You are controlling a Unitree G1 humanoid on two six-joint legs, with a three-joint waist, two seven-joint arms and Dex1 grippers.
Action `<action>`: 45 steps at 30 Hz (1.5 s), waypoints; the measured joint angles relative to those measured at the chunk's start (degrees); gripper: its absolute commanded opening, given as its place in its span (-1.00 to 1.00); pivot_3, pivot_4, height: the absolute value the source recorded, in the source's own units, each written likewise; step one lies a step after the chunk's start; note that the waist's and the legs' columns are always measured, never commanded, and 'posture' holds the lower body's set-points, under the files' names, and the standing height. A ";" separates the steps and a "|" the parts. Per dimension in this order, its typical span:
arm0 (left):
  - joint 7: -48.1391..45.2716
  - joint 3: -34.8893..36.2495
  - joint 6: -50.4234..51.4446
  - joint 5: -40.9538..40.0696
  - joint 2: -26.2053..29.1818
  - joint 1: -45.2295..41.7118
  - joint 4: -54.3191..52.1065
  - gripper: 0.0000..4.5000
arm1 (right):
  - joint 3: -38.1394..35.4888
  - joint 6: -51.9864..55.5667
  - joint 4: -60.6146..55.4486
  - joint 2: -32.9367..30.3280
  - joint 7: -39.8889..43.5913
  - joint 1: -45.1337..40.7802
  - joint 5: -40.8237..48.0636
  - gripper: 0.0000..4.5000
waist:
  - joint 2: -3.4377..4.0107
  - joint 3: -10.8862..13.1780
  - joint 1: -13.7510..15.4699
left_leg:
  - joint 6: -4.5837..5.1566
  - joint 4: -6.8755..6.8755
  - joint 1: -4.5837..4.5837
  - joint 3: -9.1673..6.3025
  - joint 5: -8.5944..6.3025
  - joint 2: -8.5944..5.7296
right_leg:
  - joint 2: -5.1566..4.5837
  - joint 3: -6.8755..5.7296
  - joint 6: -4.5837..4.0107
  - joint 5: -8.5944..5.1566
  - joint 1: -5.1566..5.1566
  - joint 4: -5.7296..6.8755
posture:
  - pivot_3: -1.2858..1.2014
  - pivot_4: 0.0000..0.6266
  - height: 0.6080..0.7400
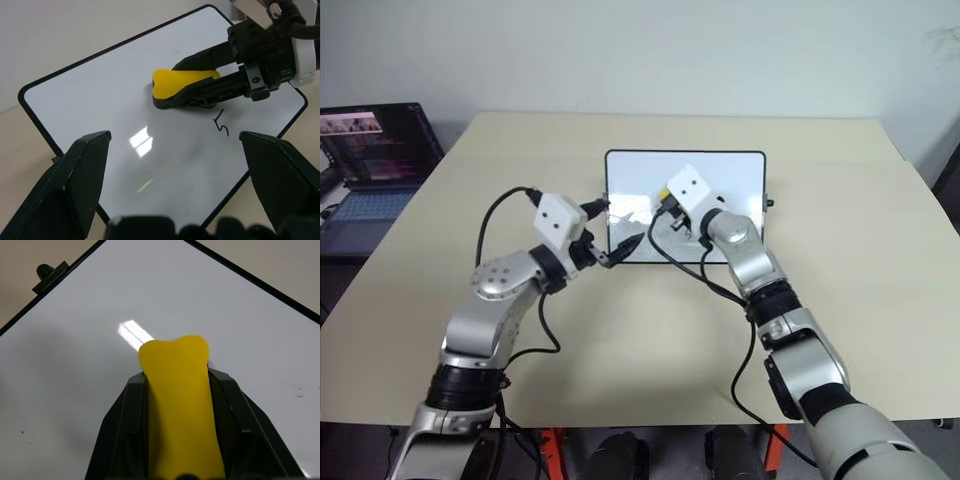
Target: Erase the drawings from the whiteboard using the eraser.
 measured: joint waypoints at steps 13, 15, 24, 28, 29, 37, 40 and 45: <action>-0.12 -0.02 -0.37 0.01 -0.26 -0.31 0.23 1.00 | -0.05 3.44 -10.93 -5.29 2.49 7.92 -0.51 -0.42 | -0.02 -0.01 0.09 | 0.00 0.00 0.00 -0.03 0.00 0.00 | -0.01 -0.02 0.00 0.00 0.04 -0.03 | 0.03 -0.52 1.00; -0.13 -0.02 -0.42 0.01 -0.25 -0.60 0.24 1.00 | -0.05 3.87 -12.19 -5.85 2.73 8.90 -0.52 -0.42 | -0.02 -0.01 0.09 | 0.00 0.00 0.01 -0.02 0.00 -0.01 | -0.01 -0.01 0.00 0.00 0.04 -0.03 | 0.03 -0.52 1.00; -0.12 0.00 -0.51 0.01 -0.25 -0.84 0.30 1.00 | -0.04 5.08 -14.75 -8.97 4.69 10.86 -0.52 -0.42 | -0.04 -0.02 0.16 | 0.01 0.01 0.05 -0.04 0.00 -0.02 | -0.01 -0.03 0.01 0.00 0.09 -0.03 | 0.03 -0.52 1.00; -0.12 0.00 -0.51 0.01 -0.26 -0.87 0.36 1.00 | -0.23 7.04 -16.45 -9.17 4.98 10.83 -0.37 -0.42 | -0.04 -0.02 0.16 | 0.01 0.01 0.05 -0.04 0.00 -0.02 | -0.01 -0.03 0.01 0.00 0.09 -0.03 | 0.03 -0.52 1.00; -0.13 0.00 -0.51 0.01 -0.26 -0.87 0.37 1.00 | -0.38 7.99 -16.96 -9.07 4.98 10.78 -0.25 -0.42 | -0.04 -0.02 0.16 | 0.01 0.01 0.04 -0.04 0.00 -0.02 | -0.01 -0.02 0.01 0.00 0.09 -0.03 | 0.03 -0.52 1.00; -0.15 -0.02 -1.03 0.02 -0.43 -1.03 1.22 1.00 | -1.79 20.25 -23.69 -5.06 3.89 9.90 1.46 -0.42 | -0.02 -0.01 -0.12 | 0.00 -0.04 -0.11 -0.04 0.00 0.02 | 0.01 -0.01 0.01 0.00 -0.07 -0.14 | 0.03 -0.52 1.00; -0.16 -0.03 -1.07 0.02 -0.46 -1.10 1.39 1.00 | -1.83 22.93 -26.34 -3.69 3.46 8.98 2.15 -0.42 | -0.01 0.00 -0.26 | 0.00 -0.09 -0.21 -0.02 0.00 0.02 | 0.01 0.00 0.01 0.00 -0.17 -0.22 | 0.03 -0.52 1.00; -0.17 -0.04 -1.09 0.02 -0.46 -1.10 1.41 1.00 | -2.25 24.93 -28.74 -0.18 2.32 7.45 3.09 -0.42 | -0.01 0.00 -0.25 | 0.00 -0.13 -0.24 -0.02 0.00 0.03 | 0.01 0.00 0.01 0.00 -0.17 -0.32 | 0.03 -0.52 1.00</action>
